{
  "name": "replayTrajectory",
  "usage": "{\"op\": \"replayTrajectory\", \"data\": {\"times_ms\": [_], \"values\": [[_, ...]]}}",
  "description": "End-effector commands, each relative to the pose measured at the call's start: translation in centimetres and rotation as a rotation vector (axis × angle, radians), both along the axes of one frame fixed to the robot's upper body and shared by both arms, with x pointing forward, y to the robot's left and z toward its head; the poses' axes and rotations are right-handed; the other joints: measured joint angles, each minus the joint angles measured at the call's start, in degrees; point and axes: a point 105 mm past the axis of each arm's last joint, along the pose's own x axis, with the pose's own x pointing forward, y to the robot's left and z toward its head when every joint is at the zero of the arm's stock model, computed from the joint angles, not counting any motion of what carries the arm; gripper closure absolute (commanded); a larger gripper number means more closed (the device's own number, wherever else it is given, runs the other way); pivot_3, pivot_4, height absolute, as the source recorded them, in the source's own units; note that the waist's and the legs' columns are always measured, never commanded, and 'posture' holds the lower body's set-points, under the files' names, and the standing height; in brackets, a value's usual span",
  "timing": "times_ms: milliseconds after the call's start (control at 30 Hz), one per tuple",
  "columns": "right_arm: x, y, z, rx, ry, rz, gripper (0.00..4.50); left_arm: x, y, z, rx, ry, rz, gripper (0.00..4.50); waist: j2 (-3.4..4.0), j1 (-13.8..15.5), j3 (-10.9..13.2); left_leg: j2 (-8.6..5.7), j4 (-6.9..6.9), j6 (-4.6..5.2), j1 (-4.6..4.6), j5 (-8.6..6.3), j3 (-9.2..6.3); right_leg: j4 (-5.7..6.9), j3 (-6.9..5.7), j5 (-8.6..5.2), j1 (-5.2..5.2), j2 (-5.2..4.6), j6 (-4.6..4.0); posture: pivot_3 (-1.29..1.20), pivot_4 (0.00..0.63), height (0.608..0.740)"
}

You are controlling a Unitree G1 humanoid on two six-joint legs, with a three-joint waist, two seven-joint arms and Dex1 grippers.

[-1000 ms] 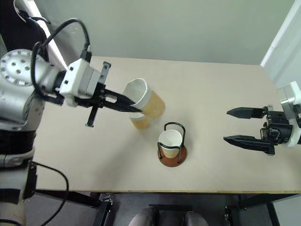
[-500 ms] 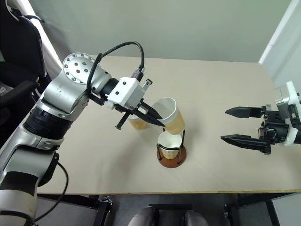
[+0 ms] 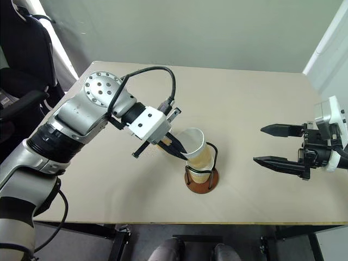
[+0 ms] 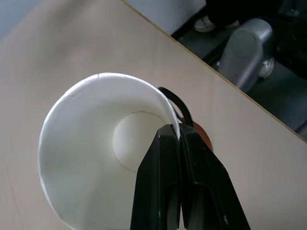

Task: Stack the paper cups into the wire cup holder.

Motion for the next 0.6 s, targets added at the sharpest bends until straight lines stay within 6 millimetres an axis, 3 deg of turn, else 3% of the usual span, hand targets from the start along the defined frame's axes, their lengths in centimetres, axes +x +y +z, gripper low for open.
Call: {"op": "replayTrajectory", "data": {"times_ms": [33,233,433,500,600], "values": [[-0.6,0.1,1.2,0.000,-0.057,0.000,0.00,-0.4,0.0,0.7,0.025,-0.058,-0.058,4.48,0.02,0.0,0.0,0.00,0.12,0.07,-0.07,-0.04,0.00,0.03,0.00,0.02,-0.04,0.00,0.03,0.00,0.150,0.740],[-0.5,-0.2,0.9,-0.005,-0.052,-0.015,0.00,-0.2,-0.4,0.4,0.018,-0.083,-0.079,4.48,0.02,0.1,0.0,-0.02,0.34,0.64,-0.11,-0.40,0.03,0.01,0.05,0.15,0.00,-0.02,0.18,0.00,0.150,0.740],[-1.1,0.1,0.9,0.003,-0.049,0.010,0.00,-0.4,-0.4,-0.1,0.032,-0.049,-0.080,4.48,0.04,0.0,0.0,-0.01,0.35,0.63,-0.08,-0.39,0.06,0.05,0.06,0.23,-0.02,-0.02,0.13,0.00,0.150,0.740],[-1.4,0.2,1.0,0.011,-0.050,0.024,0.00,-0.4,-0.5,0.1,0.025,-0.045,-0.076,4.10,0.04,0.0,0.0,-0.01,0.35,0.63,-0.09,-0.38,0.07,0.06,0.06,0.23,-0.03,-0.03,0.13,0.00,0.150,0.740],[-1.7,0.4,1.3,0.021,-0.057,0.036,0.00,-0.5,-0.6,0.1,0.025,-0.034,-0.077,3.17,0.04,0.0,0.0,-0.01,0.36,0.63,-0.10,-0.38,0.09,0.04,0.08,0.23,-0.02,-0.03,0.14,0.00,0.150,0.740]]}}
